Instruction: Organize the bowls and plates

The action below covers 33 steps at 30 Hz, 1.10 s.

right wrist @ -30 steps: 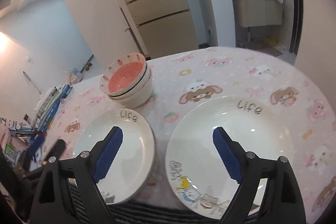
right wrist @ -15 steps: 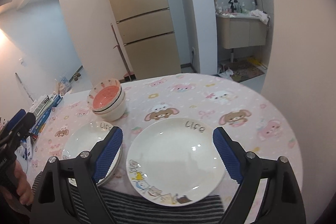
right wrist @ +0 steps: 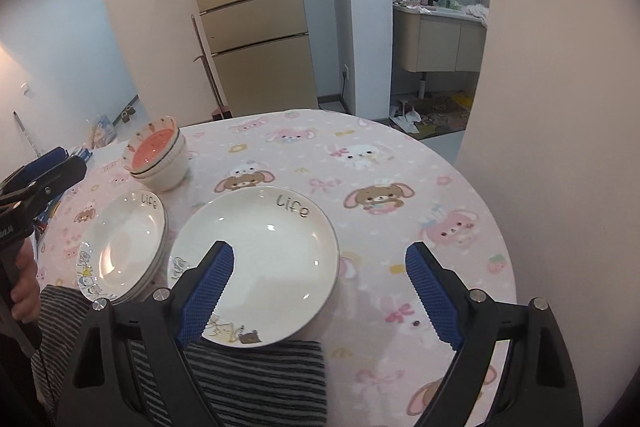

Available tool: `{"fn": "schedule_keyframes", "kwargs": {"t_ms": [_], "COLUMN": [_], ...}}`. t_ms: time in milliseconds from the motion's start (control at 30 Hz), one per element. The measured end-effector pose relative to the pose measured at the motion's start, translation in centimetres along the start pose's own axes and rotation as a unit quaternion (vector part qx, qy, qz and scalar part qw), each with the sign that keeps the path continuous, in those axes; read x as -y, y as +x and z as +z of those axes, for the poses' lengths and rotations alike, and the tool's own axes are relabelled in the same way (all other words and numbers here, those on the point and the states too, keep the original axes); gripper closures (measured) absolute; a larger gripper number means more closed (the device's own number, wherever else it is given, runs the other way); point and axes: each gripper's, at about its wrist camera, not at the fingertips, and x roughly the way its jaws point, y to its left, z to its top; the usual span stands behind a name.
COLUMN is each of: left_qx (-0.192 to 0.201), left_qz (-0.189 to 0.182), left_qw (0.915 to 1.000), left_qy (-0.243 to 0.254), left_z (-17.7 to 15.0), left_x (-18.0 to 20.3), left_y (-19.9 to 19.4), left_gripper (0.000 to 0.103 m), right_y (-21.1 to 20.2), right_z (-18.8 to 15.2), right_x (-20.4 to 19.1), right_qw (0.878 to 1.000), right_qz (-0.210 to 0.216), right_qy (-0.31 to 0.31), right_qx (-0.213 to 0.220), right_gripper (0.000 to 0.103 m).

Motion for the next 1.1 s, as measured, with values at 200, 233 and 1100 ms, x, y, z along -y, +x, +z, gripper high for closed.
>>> {"fn": "schedule_keyframes", "kwargs": {"t_ms": [200,233,1100], "left_qx": [-0.086,-0.089,-0.157], "left_qz": [-0.096,-0.096,-0.053], "left_qw": [0.9915,0.9913,0.9860], "left_qy": [-0.018,-0.005,0.017], "left_z": [-0.8,-1.1,-2.9], "left_x": [0.6,1.0,1.5], "left_y": [4.1,4.6,13.7], "left_gripper": [0.001,0.001,0.001], "right_y": [2.4,2.8,12.9], "right_z": [-0.8,-1.0,-3.5], "right_x": [1.1,1.3,4.3], "right_qw": [0.998,0.997,0.957], "right_qz": [0.045,0.053,0.181], "right_qy": [-0.003,0.005,0.154], "right_qx": [-0.051,-0.058,-0.165], "right_gripper": [0.013,0.013,0.041]}}
